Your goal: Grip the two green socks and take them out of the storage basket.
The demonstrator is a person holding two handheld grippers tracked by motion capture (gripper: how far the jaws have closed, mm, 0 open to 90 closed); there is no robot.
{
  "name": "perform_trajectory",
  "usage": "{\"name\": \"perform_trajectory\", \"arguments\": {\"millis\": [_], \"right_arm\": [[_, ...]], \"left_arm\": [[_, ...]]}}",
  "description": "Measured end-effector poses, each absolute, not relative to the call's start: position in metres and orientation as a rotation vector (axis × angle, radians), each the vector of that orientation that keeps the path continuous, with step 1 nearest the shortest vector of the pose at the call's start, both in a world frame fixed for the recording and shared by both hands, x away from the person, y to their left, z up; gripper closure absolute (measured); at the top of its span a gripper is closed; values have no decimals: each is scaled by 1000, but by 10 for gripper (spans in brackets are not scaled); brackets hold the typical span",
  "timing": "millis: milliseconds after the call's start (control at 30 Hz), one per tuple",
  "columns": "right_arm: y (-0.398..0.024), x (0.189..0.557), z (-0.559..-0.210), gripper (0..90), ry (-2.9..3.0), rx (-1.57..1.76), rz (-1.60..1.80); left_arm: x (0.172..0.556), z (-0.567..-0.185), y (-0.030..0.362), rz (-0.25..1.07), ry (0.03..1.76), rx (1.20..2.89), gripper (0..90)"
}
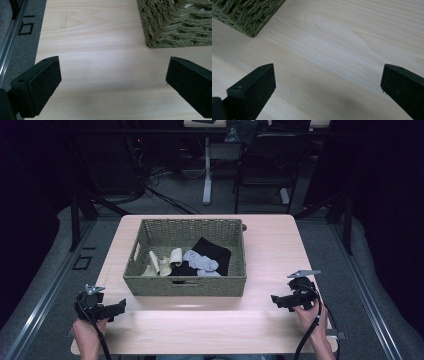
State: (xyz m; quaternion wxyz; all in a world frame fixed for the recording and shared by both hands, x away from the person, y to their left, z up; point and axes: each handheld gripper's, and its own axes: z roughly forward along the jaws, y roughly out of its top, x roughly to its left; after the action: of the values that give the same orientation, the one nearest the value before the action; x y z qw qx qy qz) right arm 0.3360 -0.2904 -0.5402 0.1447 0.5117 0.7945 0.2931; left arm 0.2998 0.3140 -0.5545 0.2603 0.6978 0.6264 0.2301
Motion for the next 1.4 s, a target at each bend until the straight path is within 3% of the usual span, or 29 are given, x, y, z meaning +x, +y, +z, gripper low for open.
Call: {"name": "perform_trajectory", "arguments": {"millis": [767,1100,1400], "right_arm": [[-289,340,-538,0,2322,1428,871],[-284,344,-539,0,2354,1420,870],[-282,347,-538,0,2373,1404,873]], "left_arm": [[291,-539,317,578,1733,1860,0],[291,-507,312,554,1680,1854,1],[300,-455,300,552,1570,1901,1]]}}
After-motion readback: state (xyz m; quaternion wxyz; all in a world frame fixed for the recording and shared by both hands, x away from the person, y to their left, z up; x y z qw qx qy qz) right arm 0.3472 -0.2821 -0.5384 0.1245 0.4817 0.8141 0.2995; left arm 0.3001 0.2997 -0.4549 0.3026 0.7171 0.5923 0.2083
